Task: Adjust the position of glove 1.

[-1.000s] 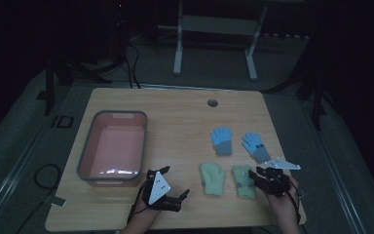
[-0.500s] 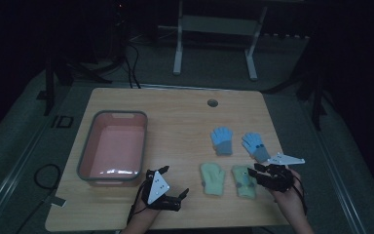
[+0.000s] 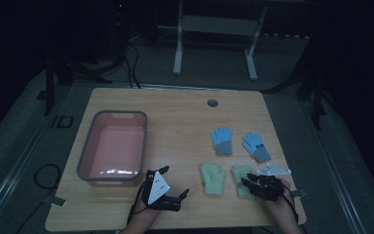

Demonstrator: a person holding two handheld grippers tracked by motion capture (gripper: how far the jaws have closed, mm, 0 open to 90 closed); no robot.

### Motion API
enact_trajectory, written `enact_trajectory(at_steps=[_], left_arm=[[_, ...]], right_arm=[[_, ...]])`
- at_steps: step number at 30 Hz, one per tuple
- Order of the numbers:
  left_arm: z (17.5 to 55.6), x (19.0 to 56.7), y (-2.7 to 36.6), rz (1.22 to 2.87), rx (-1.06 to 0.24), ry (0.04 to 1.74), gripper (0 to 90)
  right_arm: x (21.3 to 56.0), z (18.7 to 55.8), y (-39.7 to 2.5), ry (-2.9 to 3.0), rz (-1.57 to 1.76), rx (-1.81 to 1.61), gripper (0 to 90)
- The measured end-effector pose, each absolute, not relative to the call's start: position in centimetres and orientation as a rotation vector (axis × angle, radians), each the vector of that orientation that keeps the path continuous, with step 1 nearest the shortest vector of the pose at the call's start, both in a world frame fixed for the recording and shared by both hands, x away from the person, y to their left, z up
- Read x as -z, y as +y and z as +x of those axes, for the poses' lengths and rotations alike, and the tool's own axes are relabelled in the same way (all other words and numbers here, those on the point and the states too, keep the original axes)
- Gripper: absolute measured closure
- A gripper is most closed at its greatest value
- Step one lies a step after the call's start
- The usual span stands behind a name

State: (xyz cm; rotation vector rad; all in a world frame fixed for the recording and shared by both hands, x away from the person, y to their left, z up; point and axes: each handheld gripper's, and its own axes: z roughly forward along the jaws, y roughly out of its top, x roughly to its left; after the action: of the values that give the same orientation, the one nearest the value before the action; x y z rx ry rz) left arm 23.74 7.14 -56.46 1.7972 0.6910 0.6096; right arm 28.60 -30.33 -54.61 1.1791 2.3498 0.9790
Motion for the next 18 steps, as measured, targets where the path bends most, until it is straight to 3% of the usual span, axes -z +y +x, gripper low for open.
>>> enact_trajectory(at_steps=[7,18], left_arm=[[23.7,56.5,7.1,1.796,-0.610,0.691,1.8],[23.7,56.5,7.1,1.800,-0.618,0.689,1.7]], right_arm=[[54.8,28.0,-29.3,2.301,1.159,-0.917,84.6],[49.4,27.1,-27.0,2.134,1.240,-0.946,86.1]])
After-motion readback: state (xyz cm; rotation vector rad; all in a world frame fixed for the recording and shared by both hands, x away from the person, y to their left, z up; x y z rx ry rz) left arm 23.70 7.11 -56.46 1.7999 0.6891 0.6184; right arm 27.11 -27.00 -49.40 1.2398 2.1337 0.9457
